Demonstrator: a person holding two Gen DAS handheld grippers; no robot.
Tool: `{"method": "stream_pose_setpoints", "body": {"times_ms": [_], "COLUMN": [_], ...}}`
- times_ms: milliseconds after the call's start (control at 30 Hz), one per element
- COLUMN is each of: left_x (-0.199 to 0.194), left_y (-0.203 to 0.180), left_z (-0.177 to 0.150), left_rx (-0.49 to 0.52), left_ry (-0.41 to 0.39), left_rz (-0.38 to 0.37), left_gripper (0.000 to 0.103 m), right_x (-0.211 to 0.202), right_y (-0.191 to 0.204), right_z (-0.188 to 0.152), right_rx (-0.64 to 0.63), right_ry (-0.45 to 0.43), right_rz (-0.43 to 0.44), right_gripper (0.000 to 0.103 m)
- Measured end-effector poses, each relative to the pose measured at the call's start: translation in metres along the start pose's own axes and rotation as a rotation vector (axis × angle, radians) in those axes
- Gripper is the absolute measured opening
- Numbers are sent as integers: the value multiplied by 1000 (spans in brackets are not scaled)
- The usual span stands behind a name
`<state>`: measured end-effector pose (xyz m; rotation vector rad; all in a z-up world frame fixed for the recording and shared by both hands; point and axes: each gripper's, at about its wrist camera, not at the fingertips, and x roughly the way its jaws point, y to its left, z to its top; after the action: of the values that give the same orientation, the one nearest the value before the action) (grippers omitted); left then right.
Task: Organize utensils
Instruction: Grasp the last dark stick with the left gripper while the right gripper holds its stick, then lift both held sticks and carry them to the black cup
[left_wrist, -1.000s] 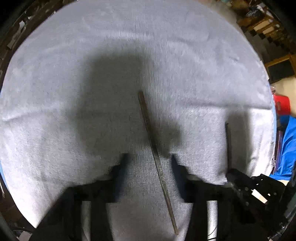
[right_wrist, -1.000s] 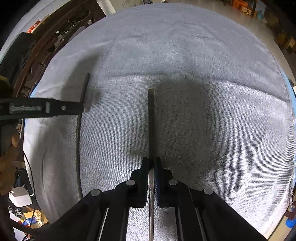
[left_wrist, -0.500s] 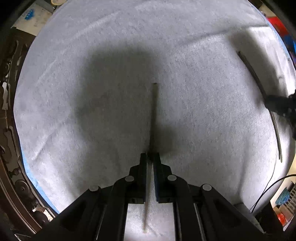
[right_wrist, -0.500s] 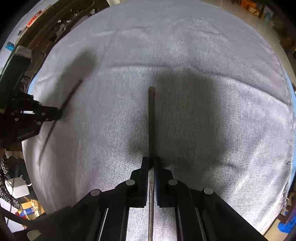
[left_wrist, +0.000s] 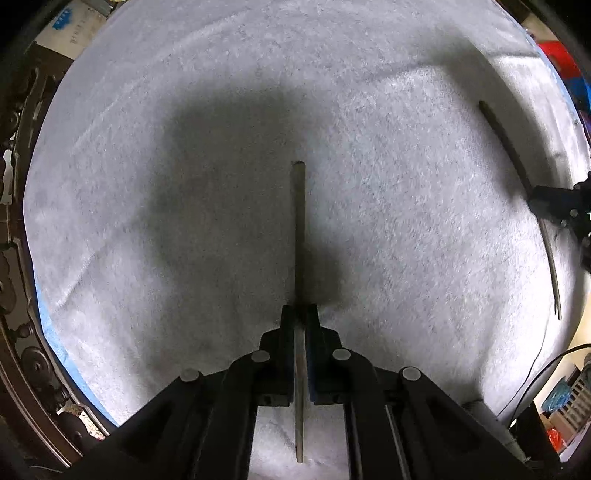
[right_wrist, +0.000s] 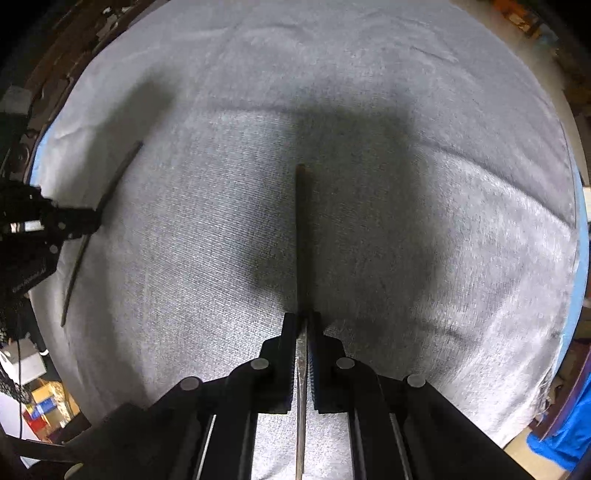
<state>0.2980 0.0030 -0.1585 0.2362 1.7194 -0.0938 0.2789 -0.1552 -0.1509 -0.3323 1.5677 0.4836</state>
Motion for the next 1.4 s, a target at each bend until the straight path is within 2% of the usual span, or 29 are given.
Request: {"method": "stream_pose_setpoints", "body": {"times_ms": [200,333,500,733,1000,1267,1400], "left_x": [3,1,-9,-19,-50,-85,-100], "left_y": [8,20,33,35,48,49,49], "left_z": [-18,-34,-68,-122,-182,-216,-239], "left_rx": [-29,-66,-143,-226,-324,-426,-495], "left_ry": [1,-27,-117,-225,-371,-499,-570], "left_rz": [-15,-43,-114,-157,-200,-236,-286], "left_gripper": [5,5,5,5,5,5,5], "right_x": [-6,-20,-38,-67,-114,-125,-128], "right_y": [-6,-16,-27,-42,-44,-35,-37], "right_z": [-18,-38,-60,-95,-133,-165,-188], "right_rx": [23,59,116,167,213,270,320], "right_ry": [-19,-65,-143,-245,-387,-500,-567], "right_rz": [17,42,77,108,133,200,252], "right_gripper": [7,7,7,7,7,7,7]}}
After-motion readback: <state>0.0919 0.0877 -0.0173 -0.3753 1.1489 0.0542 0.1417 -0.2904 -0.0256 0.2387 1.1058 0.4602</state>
